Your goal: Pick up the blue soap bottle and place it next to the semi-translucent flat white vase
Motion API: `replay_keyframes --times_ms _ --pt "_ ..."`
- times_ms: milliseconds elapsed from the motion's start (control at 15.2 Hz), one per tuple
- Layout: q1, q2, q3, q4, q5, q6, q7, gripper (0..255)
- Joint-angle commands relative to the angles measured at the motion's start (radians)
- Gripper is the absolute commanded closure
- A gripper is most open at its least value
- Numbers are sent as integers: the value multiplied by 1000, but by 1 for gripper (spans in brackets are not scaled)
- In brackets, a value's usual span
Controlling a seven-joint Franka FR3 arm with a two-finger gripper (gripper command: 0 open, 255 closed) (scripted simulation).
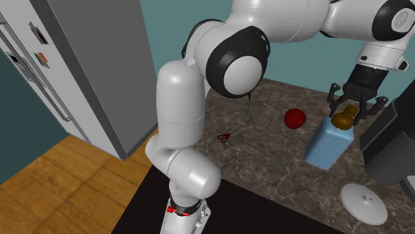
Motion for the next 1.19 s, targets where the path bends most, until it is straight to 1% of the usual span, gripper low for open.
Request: replay_keyframes --times_ms 0,66,1122 --pt "-39 74 -18 46 30 26 -55 255" --pt "-46 86 -19 55 35 28 -63 255" --pt "-43 97 -11 -146 44 235 -28 255"
